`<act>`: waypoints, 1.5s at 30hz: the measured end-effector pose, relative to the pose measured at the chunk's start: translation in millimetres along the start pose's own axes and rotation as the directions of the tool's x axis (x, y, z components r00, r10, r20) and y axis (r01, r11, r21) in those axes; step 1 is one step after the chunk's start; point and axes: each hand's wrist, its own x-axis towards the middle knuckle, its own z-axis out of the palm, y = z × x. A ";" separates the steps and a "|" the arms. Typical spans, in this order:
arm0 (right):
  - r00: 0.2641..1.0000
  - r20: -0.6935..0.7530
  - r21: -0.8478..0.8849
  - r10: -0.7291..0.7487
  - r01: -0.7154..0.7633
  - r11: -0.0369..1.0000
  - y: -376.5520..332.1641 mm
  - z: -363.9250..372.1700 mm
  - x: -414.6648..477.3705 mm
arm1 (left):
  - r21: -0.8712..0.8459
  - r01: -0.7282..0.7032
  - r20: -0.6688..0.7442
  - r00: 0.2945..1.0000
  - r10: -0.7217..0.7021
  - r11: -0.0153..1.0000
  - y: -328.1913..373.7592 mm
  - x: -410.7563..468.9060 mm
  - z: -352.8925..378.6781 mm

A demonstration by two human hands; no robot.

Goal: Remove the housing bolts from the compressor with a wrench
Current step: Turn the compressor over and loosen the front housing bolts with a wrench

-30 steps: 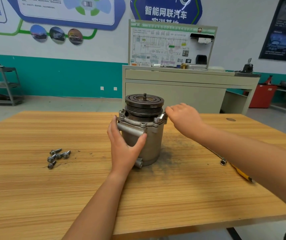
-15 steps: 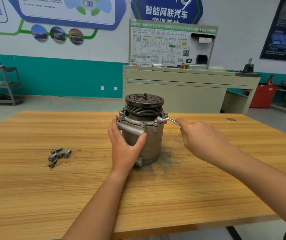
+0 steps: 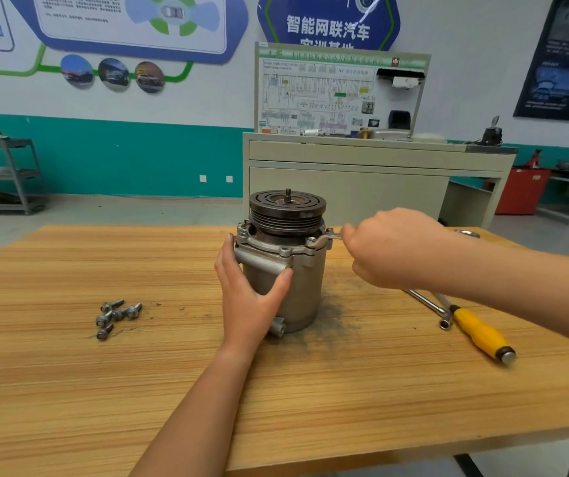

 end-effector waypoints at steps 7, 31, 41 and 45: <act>0.999 -0.038 0.006 0.006 -0.006 1.000 22.2 29.8 21.6 | -0.001 0.013 0.001 1.000 -0.013 1.000 1.1 -0.9 -0.5; 0.919 -0.109 0.498 0.378 -0.279 0.821 -14.8 43.7 -11.7 | -0.001 0.029 0.008 1.000 -0.029 1.000 3.0 -0.9 -1.5; 0.979 0.022 0.173 0.202 -0.202 0.964 -23.0 7.0 -0.8 | -0.007 0.045 0.009 0.999 -0.045 0.999 2.0 -1.0 -0.7; 0.987 0.047 0.127 0.153 -0.158 0.979 -17.8 12.0 -0.4 | 0.002 0.035 -0.001 0.999 -0.035 0.999 2.1 -1.4 0.6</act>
